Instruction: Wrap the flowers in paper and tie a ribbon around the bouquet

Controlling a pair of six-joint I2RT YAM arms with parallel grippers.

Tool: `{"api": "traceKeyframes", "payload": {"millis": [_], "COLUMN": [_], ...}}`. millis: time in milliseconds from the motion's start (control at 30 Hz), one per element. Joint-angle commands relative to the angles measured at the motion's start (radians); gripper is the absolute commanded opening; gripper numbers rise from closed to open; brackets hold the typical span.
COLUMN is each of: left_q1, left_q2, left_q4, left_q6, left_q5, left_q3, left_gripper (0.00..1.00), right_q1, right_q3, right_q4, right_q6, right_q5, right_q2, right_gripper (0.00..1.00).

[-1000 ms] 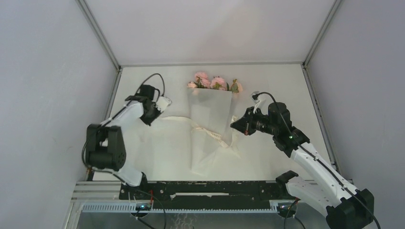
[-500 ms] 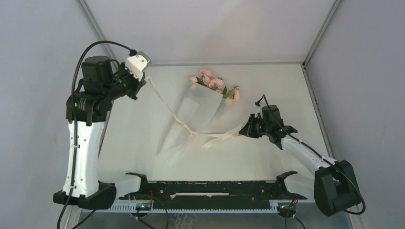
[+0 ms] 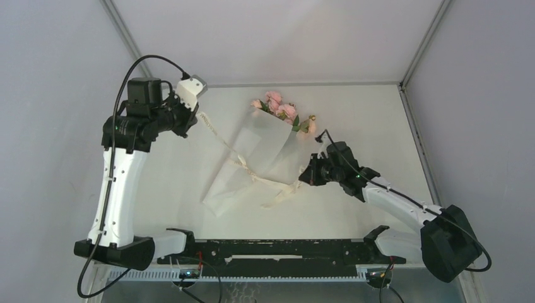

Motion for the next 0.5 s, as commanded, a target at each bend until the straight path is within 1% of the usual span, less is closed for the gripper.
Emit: {"api": "traceKeyframes", "payload": {"millis": [0, 33, 100, 167, 233, 267, 333, 367, 467], "left_q1": [-0.079, -0.088, -0.089, -0.074, -0.006, 0.033, 0.058, 0.059, 0.046], "left_q2": [-0.013, -0.014, -0.021, -0.043, -0.065, -0.066, -0.065, -0.065, -0.075], "left_q4": [-0.026, -0.028, -0.024, 0.012, 0.081, 0.112, 0.143, 0.144, 0.129], "left_q6": [-0.049, -0.051, -0.039, -0.005, 0.004, -0.002, -0.006, -0.008, -0.042], "left_q5": [0.031, 0.031, -0.001, -0.083, -0.104, -0.105, -0.123, -0.108, -0.013], "left_q3": [0.223, 0.257, 0.242, 0.145, 0.016, -0.038, -0.103, -0.117, -0.118], "left_gripper": [0.00, 0.00, 0.00, 0.00, 0.00, 0.00, 0.00, 0.00, 0.00], "right_q1": [0.056, 0.041, -0.001, -0.063, -0.130, -0.139, -0.114, -0.085, 0.013], "right_q3": [0.066, 0.065, 0.046, -0.012, -0.062, -0.059, -0.023, 0.006, 0.099], "right_q4": [0.086, 0.094, 0.129, 0.240, 0.334, 0.368, 0.407, 0.403, 0.364], "right_q6": [-0.018, -0.007, 0.017, 0.067, 0.120, 0.125, 0.107, 0.089, 0.019], "right_q5": [0.051, 0.038, 0.016, -0.011, -0.041, -0.042, -0.035, -0.023, 0.017], "right_q2": [0.040, 0.065, 0.088, 0.062, 0.029, 0.023, 0.038, 0.055, 0.102], "right_gripper": [0.00, 0.00, 0.00, 0.00, 0.00, 0.00, 0.00, 0.00, 0.00]}}
